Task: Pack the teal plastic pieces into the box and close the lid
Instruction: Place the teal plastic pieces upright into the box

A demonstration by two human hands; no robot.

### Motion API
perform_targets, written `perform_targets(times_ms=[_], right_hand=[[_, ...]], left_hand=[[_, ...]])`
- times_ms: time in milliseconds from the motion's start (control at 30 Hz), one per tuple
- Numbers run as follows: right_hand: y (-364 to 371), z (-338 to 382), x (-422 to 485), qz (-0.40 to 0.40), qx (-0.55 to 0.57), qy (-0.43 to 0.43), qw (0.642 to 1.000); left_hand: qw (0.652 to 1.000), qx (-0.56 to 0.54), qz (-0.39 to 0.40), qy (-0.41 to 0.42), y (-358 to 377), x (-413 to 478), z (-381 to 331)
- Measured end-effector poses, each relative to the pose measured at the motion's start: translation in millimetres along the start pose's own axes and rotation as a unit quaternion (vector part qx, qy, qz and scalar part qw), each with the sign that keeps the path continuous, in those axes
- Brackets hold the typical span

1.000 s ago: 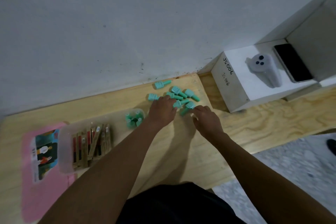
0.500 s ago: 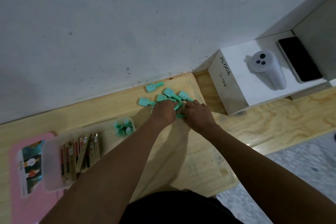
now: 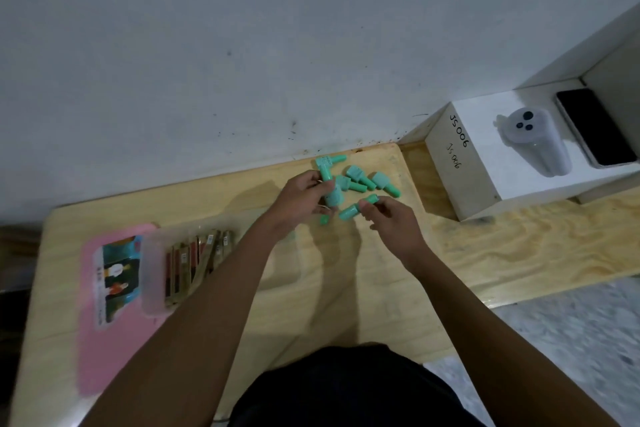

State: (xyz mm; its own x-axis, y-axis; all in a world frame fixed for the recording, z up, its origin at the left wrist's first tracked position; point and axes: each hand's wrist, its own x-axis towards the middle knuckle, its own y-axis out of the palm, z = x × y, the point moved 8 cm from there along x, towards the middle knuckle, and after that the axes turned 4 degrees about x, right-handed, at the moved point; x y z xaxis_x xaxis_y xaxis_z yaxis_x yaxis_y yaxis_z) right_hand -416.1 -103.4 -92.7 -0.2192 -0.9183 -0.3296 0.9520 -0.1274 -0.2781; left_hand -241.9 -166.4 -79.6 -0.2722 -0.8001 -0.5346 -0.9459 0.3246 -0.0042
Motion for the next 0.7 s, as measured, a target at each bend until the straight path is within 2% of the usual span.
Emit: perform_targets(times_ms=[67, 167, 267, 367, 467, 567, 633, 700], right_hand=[[13.6, 12.7, -6.7, 0.008, -0.005, -0.013, 1.0], [34.9, 32.3, -17.3, 0.028, -0.031, -0.053, 0.998], [56.2, 46.2, -27.5, 0.039, -0.07, -0.087, 0.993], [79.9, 52.2, -35.4, 0.044, -0.126, -0.107, 0.985], [104.9, 51.9, -42.6, 0.056, -0.238, -0.13, 0.961], [121.6, 53.1, -44.8, 0.027, -0.37, -0.187, 0.91], [128.8, 49.0, -42.8, 0.01, -0.41, -0.2, 0.89], [132.3, 42.0, -40.2, 0.001, -0.424, -0.189, 0.886]], left_hand=[[0.999, -0.043, -0.011, 0.013, -17.2, -18.5, -2.5], [0.998, -0.021, -0.036, 0.04, -43.8, -45.6, -3.0], [0.993, 0.041, -0.089, 0.066, -76.7, -66.2, 3.0], [0.97, 0.163, -0.142, 0.109, -103.4, -83.8, 6.3], [0.95, 0.229, -0.175, 0.12, -116.0, -97.3, 13.8], [0.937, 0.264, -0.191, 0.128, -121.0, -104.3, 25.2], [0.929, 0.289, -0.197, 0.119, -122.7, -104.3, 36.2], [0.927, 0.305, -0.189, 0.112, -121.2, -100.8, 46.7]])
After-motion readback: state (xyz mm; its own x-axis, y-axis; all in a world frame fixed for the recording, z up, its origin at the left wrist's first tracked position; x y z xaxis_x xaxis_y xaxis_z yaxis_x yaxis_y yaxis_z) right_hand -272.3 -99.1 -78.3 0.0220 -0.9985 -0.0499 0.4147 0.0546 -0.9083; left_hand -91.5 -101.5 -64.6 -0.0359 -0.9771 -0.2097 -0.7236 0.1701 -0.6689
